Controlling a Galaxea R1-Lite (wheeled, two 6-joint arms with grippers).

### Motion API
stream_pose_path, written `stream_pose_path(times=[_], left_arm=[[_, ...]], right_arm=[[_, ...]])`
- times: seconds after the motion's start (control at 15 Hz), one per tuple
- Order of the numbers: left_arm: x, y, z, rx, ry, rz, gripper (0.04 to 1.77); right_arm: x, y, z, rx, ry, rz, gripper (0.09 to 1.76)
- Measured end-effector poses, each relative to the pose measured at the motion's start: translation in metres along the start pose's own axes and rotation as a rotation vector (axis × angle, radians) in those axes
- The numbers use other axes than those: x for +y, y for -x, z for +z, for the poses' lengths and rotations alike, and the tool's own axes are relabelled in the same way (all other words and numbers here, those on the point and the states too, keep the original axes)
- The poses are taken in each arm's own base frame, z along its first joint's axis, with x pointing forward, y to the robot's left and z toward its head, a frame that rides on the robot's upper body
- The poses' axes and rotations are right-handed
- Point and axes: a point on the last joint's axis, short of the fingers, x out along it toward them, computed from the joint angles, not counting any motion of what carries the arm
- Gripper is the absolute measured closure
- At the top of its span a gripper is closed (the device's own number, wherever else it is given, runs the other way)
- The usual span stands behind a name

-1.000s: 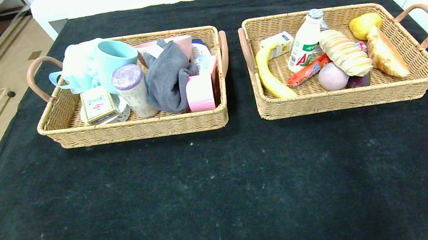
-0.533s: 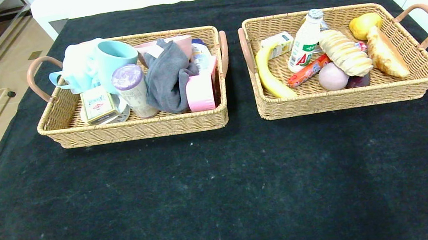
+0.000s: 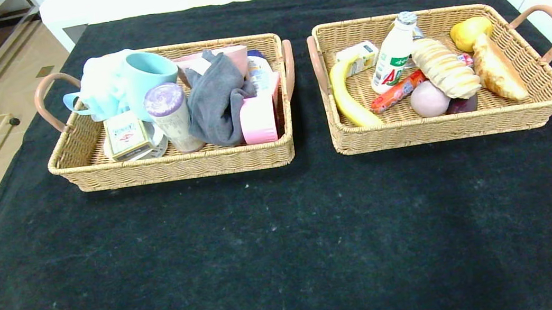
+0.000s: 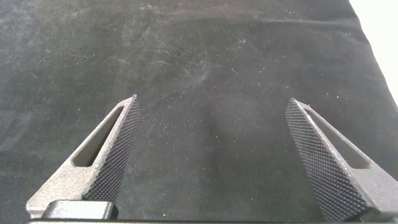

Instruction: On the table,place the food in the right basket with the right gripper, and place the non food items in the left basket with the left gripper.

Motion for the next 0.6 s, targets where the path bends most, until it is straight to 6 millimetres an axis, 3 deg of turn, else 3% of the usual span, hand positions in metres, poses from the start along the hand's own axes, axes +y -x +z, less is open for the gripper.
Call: stream_pose_path(times=[0.6], left_arm=[[0.0003,-0.0001,-0.0001,0.000,0.102,0.014,0.09]], right_arm=[[0.0000,0.0000,0.0006,-0.006,-0.041,0.003,0.14]])
